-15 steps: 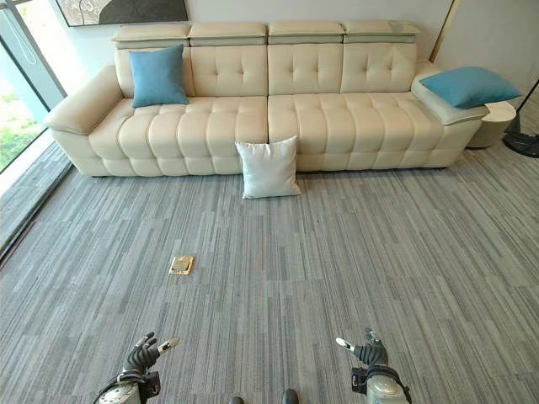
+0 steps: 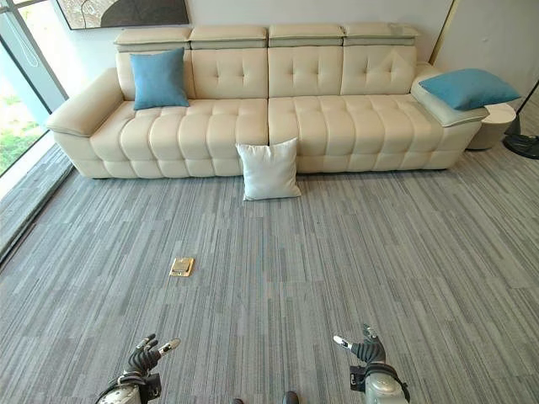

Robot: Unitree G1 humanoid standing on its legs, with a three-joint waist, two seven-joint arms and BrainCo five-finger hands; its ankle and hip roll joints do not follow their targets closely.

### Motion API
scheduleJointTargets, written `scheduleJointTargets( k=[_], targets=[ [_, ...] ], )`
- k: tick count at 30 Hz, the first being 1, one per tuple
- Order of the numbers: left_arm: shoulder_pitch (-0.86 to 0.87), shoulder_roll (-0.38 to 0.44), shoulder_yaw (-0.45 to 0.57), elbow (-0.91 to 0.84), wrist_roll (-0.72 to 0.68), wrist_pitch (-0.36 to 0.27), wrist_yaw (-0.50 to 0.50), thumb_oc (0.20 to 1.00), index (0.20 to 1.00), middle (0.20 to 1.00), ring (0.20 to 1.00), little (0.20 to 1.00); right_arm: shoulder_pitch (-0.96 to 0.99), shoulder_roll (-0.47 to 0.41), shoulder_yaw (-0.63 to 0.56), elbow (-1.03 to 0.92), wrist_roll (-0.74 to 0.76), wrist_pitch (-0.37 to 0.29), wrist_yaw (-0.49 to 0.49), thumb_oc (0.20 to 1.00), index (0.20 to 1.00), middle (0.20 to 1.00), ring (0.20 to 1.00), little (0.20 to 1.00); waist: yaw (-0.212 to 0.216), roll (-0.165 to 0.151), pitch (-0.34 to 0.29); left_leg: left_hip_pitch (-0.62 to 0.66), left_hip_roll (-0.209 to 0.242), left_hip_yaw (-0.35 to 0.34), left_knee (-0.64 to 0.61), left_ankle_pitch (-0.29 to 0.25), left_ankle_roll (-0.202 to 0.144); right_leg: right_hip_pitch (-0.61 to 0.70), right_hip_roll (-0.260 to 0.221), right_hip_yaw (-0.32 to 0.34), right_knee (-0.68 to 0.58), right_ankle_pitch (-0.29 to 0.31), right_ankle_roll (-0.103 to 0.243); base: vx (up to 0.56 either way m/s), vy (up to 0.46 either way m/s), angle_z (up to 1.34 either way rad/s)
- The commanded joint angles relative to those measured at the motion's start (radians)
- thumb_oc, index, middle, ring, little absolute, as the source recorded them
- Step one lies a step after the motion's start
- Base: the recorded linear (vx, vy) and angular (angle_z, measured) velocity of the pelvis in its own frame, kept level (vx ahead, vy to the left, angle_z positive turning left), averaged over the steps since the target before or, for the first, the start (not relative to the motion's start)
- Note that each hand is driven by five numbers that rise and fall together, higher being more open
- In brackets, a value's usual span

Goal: Pick up all the scattered cushions and arrange them neatly on the sofa.

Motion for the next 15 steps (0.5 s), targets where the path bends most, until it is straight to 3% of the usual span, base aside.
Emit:
scheduleJointTargets(
  k=[1,15],
  targets=[
    [-0.041,0.003,-0.013,0.017,0.001,-0.021,0.011,1.000,1.000,1.000,1.000,1.000,-0.030,-0.011,0.014,0.000,0.000,-0.019,-0.011,1.000,1.000,1.000,1.000,1.000,-0.006,-0.021,-0.009,0.033,0.014,0.022,0.000,-0.082,-0.061,0.051,-0.033,-0.016,0.001,-0.164,0.069,0.00,0.000,0.00],
    [-0.029,0.007,-0.045,0.017,0.042,-0.007,-0.004,1.000,1.000,1.000,1.000,1.000,-0.006,-0.008,0.024,0.006,-0.015,-0.013,-0.017,1.000,1.000,1.000,1.000,1.000,-0.010,-0.020,0.008,0.028,0.017,0.015,0.000,-0.079,-0.064,0.052,-0.033,-0.030,0.001,-0.168,0.070,0.00,-0.001,0.01]
  ],
)
